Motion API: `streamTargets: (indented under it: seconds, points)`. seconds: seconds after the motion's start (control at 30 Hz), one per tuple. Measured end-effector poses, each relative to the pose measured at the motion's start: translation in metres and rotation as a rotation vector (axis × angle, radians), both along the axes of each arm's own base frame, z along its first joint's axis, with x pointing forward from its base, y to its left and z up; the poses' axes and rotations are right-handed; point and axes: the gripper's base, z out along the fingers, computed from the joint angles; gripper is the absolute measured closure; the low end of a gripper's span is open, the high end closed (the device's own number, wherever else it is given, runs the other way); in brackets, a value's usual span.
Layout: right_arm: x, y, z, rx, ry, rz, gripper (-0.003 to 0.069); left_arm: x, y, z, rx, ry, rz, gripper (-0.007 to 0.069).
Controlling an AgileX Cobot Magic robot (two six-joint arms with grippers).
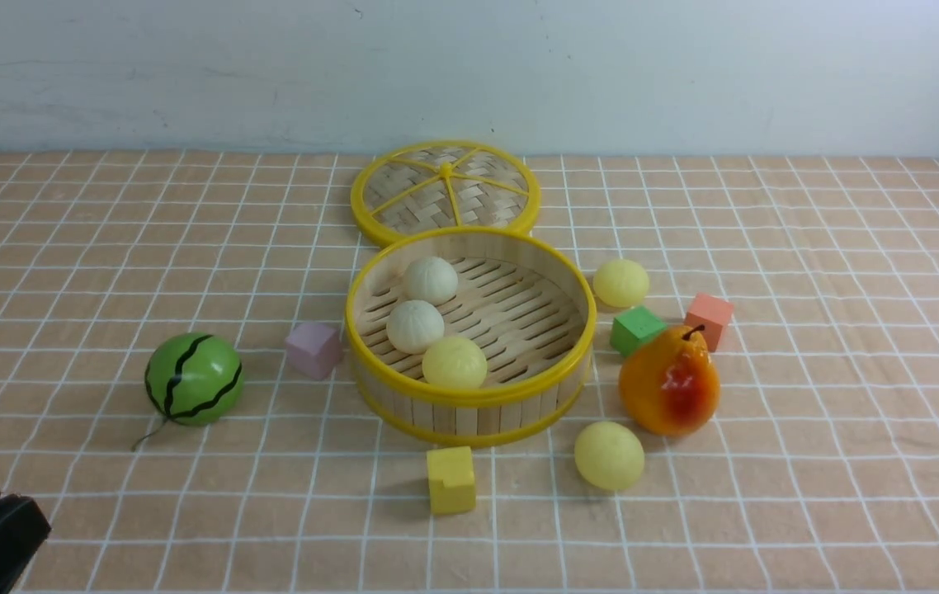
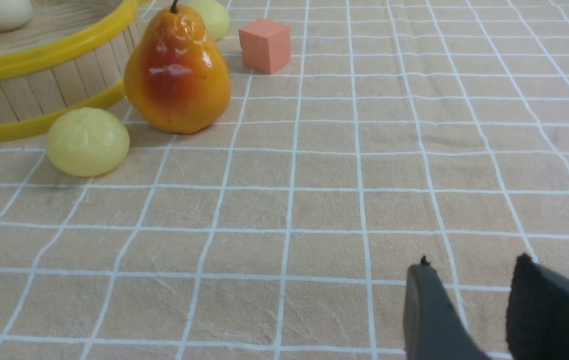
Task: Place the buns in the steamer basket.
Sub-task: Use the right arm to grab a steamed stuffed bun
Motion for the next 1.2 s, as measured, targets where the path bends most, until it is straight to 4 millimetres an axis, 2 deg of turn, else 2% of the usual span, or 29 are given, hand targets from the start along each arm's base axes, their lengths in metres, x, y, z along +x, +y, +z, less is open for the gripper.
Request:
streamTargets:
  seconds: [0.2,0.33,0.53,0.57,0.63,0.67,0.8,0.93,0.97,1.0,1.03,1.07,1.1,1.13,1.2]
  points:
    - [0.0,0.001,0.001,0.044,-0.014,-0.001,0.0418,0.0,-0.002,-0.007,0.023,0.063,-0.023,0.0638]
    - [0.003,0.005,0.014,0.356,-0.146,-0.024,0.0418,0.0,-0.003,-0.008,0.027,0.073,-0.027,0.0638]
    - [0.004,0.001,0.034,0.666,-0.333,-0.06,0.0418,0.0,-0.003,-0.008,0.027,0.074,-0.028,0.0638]
    - [0.004,0.001,0.034,0.669,-0.332,-0.06,0.0418,0.0,-0.003,-0.008,0.027,0.074,-0.028,0.0638]
    - [0.002,0.003,0.047,0.724,-0.316,-0.046,0.0418,0.0,-0.003,-0.008,0.027,0.074,-0.028,0.0638]
    - [0.001,0.007,0.065,0.715,-0.259,-0.012,0.0418,0.0,-0.003,-0.008,0.027,0.074,-0.028,0.0638]
    - [0.015,0.022,0.11,0.503,0.078,0.091,0.0418,0.0,-0.003,-0.008,0.027,0.076,-0.029,0.0638]
    - [0.05,0.035,0.133,0.28,0.489,0.184,0.0418,0.0,-0.003,-0.008,0.027,0.076,-0.029,0.0638]
    - [0.06,0.037,0.139,0.253,0.547,0.198,0.0418,0.0,-0.003,-0.008,0.027,0.076,-0.029,0.0638]
    - [0.079,0.04,0.138,0.227,0.654,0.209,0.0418,0.0,-0.003,-0.008,0.027,0.076,-0.029,0.0638]
    - [0.082,0.041,0.14,0.224,0.665,0.213,0.0418,0.0,-0.003,-0.008,0.027,0.076,-0.029,0.0638]
    - [0.093,0.042,0.138,0.216,0.716,0.214,0.0418,0.0,-0.003,-0.008,0.027,0.076,-0.029,0.0638]
    - [0.12,0.049,0.136,0.197,0.798,0.229,0.0421,0.0,-0.003,-0.008,0.028,0.077,-0.029,0.0638]
    - [0.122,0.05,0.134,0.195,0.812,0.231,0.0421,0.0,-0.003,-0.008,0.028,0.077,-0.029,0.0638]
    - [0.156,0.068,0.13,0.168,0.88,0.287,0.0438,0.0,-0.003,-0.008,0.028,0.077,-0.029,0.0637]
